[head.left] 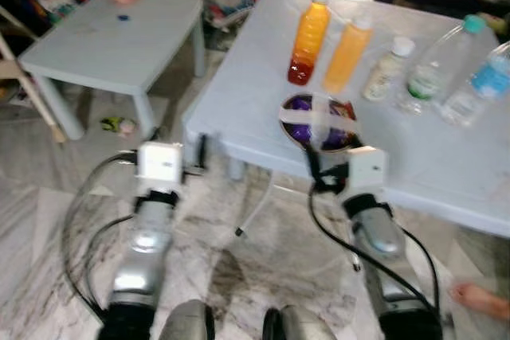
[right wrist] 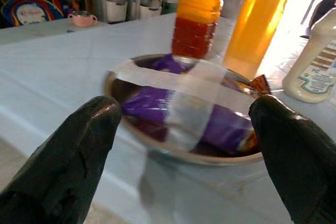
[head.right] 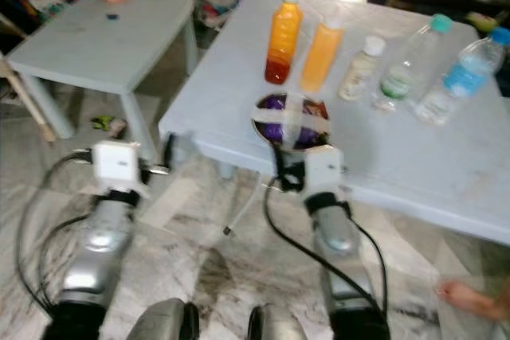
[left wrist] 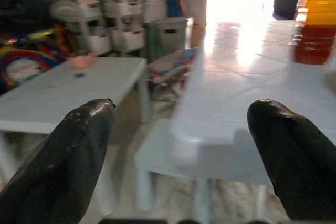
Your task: Restocking fridge
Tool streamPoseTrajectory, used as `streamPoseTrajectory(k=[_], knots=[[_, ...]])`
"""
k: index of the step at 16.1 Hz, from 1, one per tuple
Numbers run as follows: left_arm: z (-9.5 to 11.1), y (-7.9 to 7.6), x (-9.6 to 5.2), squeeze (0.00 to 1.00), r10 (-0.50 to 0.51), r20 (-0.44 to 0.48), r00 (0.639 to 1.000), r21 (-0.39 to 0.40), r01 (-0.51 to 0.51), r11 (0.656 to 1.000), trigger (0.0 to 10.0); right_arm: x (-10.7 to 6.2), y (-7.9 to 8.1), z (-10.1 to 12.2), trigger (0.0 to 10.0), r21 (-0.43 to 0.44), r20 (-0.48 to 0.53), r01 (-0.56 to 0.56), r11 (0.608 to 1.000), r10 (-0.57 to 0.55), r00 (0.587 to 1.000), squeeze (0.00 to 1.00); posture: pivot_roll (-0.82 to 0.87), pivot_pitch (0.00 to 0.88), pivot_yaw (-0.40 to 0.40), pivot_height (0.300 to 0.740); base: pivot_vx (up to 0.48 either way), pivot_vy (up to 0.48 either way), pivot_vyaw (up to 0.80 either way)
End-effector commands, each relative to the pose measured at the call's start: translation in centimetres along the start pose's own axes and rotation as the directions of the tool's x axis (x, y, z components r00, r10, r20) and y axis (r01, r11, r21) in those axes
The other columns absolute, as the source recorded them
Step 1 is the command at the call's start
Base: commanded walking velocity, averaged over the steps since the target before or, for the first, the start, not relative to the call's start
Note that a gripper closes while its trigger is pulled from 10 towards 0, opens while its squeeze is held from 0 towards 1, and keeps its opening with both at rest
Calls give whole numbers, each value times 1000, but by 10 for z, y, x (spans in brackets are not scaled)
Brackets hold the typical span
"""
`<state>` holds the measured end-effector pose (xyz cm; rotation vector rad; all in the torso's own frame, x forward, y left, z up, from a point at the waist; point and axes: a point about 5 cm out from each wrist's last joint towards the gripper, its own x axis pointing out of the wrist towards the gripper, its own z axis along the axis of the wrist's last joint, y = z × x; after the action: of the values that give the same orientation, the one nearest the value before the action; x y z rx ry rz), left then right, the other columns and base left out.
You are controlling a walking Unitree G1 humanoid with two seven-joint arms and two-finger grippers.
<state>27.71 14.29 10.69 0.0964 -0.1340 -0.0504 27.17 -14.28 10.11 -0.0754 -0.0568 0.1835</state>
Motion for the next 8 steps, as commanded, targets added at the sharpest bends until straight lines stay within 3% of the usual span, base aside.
streamPoseTrajectory(k=[1,3,5,6,8], knots=[[3,-6,0,0,-16,10,1000,-6,16,1000,10000,-3,-8,-1,10000,16,-14,34,999,-34,999,0,39,104,-55,740,0,0,0],[3,-7,0,0,-15,5,1000,-7,15,1000,10000,-2,-16,-6,10000,-43,-52,126,991,-128,990,0,37,106,-55,740,0,0,0],[2,-8,-1,0,-18,4,1000,-8,18,1000,10000,0,-17,-8,10000,125,-83,167,978,-157,984,0,39,107,-56,740,0,0,0],[2,-8,-1,0,-19,4,1000,-7,19,1000,10000,1,-18,-8,10000,145,-82,187,972,-177,981,0,40,108,-57,740,0,0,0],[3,-8,-1,0,-19,5,1000,-7,19,1000,10000,6,-13,-4,10000,293,-93,150,944,-128,987,0,42,109,-59,740,0,0,0]])
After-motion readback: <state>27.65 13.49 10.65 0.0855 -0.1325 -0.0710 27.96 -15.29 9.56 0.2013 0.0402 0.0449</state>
